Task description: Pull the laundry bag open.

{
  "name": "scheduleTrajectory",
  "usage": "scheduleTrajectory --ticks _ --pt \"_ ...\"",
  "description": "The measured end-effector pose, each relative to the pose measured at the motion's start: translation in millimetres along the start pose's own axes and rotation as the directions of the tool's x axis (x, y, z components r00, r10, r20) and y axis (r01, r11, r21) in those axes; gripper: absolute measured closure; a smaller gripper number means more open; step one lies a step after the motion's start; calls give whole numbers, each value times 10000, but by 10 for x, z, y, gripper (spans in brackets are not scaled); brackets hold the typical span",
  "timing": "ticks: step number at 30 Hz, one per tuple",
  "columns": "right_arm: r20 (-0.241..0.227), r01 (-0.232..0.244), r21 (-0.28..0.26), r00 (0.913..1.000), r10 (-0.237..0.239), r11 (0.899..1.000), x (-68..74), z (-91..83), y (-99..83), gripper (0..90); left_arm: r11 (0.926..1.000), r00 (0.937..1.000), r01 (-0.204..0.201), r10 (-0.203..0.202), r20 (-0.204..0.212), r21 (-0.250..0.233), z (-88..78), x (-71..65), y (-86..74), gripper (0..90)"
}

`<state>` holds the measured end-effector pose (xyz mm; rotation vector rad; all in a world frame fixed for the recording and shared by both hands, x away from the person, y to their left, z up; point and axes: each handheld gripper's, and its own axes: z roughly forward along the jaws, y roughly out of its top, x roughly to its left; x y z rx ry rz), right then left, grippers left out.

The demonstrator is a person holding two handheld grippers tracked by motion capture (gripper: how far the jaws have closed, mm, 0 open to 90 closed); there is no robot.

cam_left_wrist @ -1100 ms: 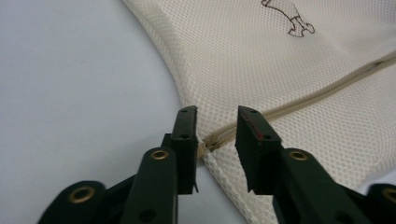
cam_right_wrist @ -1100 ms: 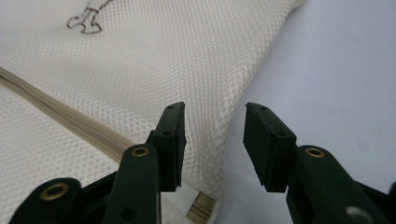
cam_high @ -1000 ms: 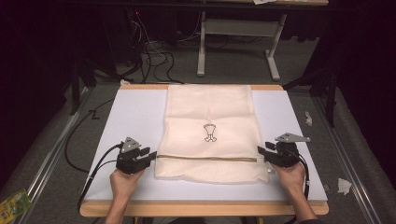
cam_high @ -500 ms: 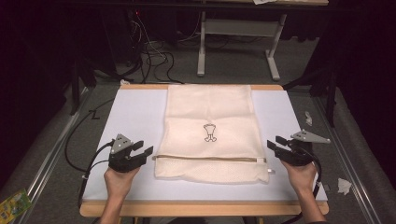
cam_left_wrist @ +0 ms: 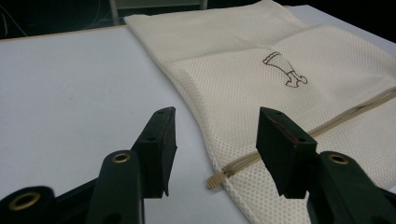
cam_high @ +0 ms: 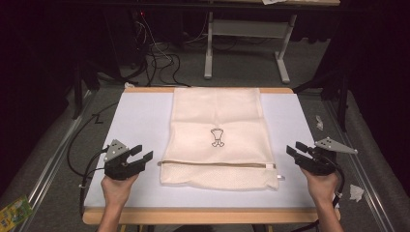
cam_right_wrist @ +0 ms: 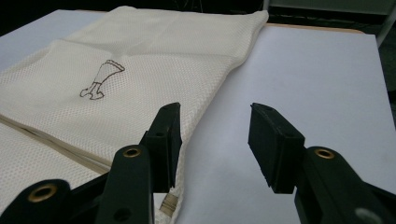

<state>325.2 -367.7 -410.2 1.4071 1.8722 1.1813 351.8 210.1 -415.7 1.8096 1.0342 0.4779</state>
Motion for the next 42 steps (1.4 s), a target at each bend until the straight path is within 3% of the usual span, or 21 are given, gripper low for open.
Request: scheduleTrajectory --ticks 7,18,42 --pt "211 -189 -130 9996 192 9997 -97 -76 -71 552 9994 9993 261 -268 -275 -249 -95 90 -36 471" --pt "458 -450 -291 9979 464 9986 -205 -156 -128 554 9981 9969 582 -593 -516 -221 -122 209 -105 473" --pt "1109 -1023 57 9887 1010 9947 -409 -69 -322 561 9925 9855 1211 -1220 -1178 -145 22 371 -238 479"
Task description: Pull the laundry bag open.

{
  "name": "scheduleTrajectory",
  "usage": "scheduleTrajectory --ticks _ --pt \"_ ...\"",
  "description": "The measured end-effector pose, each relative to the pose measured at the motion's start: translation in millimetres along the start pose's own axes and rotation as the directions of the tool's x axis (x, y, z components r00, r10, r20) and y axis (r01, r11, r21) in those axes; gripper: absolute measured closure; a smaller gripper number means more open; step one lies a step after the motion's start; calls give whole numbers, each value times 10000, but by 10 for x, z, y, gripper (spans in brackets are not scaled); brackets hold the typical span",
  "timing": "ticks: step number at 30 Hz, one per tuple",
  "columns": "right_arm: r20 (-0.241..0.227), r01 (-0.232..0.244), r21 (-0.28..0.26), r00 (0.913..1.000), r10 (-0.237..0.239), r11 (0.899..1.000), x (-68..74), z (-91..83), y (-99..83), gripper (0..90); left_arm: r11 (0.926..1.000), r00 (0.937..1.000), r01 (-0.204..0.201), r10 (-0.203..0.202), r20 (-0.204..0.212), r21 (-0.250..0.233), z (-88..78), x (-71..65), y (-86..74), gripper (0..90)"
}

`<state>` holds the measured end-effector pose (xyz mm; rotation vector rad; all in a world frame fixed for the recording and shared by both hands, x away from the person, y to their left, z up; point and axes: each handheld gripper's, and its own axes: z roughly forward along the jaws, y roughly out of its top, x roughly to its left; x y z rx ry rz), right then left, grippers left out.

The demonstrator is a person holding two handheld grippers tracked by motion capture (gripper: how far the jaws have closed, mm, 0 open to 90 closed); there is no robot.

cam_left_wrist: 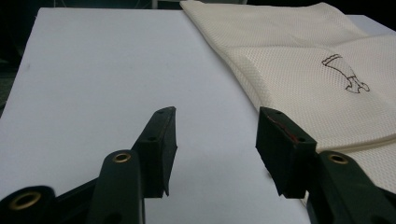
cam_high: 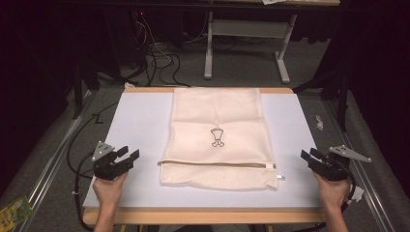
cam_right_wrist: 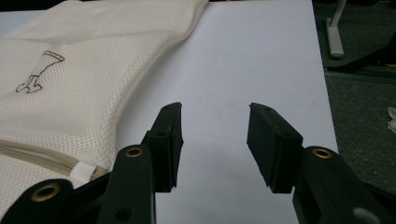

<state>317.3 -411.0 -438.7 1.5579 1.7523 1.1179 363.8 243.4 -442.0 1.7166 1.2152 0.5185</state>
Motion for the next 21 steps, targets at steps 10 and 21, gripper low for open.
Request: scheduleTrajectory --ticks 10,21 --pt "204 -80 282 9998 74 9996 -13 123 -15 565 9994 9997 16 -7 -247 359 187 6 -36 480" --pt "352 -182 436 9992 167 9989 -21 208 -15 568 9978 9988 130 -99 -483 646 345 39 -95 480"
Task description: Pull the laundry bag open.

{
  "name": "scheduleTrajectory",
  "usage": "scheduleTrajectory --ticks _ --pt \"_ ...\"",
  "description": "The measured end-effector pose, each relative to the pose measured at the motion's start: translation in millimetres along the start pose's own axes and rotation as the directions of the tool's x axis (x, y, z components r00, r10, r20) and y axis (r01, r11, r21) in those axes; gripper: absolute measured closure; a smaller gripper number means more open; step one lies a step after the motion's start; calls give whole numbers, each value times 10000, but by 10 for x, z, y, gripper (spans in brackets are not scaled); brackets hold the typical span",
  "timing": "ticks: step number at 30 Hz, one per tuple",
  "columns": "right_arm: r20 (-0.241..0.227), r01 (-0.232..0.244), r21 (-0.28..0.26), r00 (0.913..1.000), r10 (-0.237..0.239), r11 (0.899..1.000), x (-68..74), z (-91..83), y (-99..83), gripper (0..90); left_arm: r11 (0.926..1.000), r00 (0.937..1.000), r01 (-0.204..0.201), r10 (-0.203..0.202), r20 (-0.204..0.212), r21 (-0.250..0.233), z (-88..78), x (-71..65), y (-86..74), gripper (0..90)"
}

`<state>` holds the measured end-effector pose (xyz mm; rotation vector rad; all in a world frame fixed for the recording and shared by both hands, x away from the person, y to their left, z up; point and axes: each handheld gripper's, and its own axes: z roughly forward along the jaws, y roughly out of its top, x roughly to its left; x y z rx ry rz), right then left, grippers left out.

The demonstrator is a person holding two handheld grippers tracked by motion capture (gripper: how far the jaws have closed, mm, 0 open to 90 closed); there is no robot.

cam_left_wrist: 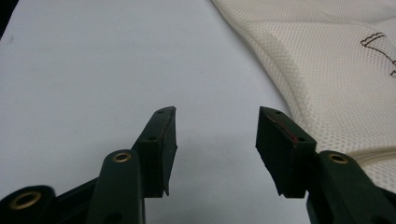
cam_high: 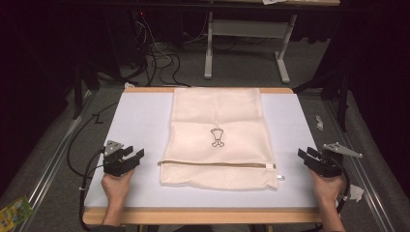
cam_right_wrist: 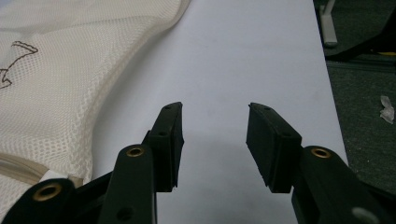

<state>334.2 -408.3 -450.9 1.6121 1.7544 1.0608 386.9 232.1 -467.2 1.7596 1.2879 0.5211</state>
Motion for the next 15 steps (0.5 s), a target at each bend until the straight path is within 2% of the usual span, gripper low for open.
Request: scheduleTrajectory --ticks 8,15 --pt "99 110 119 9999 -111 9999 7 74 5 572 9999 9999 -64 66 -150 132 82 1 -10 480" --pt "177 212 219 9996 -216 9995 15 124 5 572 9999 9992 125 -126 -388 -29 113 14 0 480"
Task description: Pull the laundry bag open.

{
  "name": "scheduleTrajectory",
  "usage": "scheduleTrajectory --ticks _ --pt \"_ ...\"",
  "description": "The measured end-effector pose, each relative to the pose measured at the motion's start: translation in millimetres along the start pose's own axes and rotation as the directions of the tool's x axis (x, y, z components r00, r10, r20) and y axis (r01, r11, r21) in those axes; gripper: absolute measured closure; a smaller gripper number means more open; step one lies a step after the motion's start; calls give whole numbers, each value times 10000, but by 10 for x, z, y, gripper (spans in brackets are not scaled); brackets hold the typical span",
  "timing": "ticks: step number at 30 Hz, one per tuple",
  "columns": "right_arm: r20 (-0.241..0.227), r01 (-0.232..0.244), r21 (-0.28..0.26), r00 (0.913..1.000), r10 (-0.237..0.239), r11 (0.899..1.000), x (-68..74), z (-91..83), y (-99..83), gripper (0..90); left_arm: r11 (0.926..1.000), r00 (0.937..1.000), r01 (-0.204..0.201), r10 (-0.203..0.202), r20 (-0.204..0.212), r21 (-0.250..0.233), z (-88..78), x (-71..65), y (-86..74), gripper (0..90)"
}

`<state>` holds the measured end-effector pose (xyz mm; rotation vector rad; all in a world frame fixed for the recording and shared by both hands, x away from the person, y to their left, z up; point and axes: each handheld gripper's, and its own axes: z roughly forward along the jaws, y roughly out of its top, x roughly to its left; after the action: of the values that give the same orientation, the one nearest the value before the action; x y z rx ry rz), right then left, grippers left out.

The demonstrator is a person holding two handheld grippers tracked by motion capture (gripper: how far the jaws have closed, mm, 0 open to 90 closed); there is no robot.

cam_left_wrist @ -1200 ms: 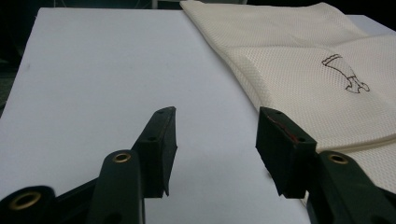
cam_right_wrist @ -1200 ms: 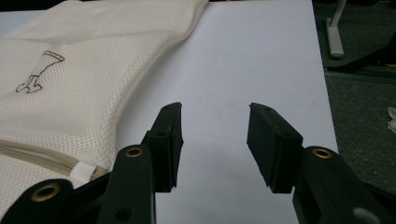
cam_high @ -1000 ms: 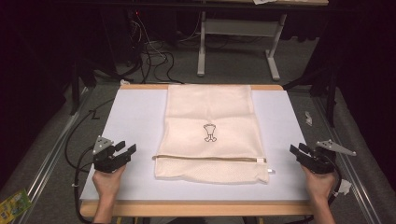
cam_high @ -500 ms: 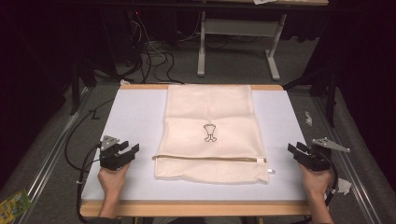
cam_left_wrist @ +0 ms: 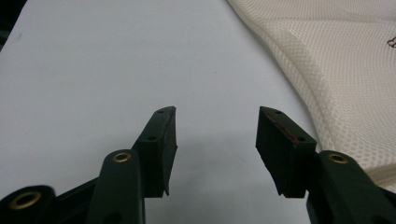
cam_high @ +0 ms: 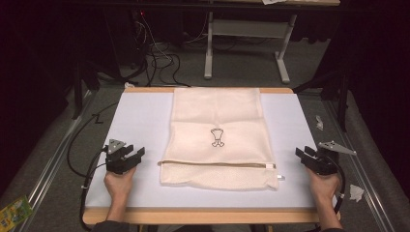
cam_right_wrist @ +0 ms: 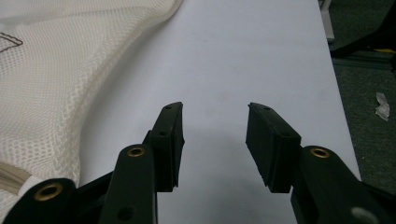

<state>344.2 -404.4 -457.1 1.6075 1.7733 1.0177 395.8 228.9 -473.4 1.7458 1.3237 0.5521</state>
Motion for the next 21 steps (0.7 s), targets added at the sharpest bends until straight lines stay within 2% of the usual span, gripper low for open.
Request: scheduleTrajectory --ticks 6,21 --pt "122 92 200 9999 -95 9998 12 33 -9 569 10000 9998 84 -84 -174 6 27 14 8 480" --pt "313 251 264 9992 -259 9993 40 97 -22 560 9996 9992 -152 161 -362 249 127 -35 -37 479"
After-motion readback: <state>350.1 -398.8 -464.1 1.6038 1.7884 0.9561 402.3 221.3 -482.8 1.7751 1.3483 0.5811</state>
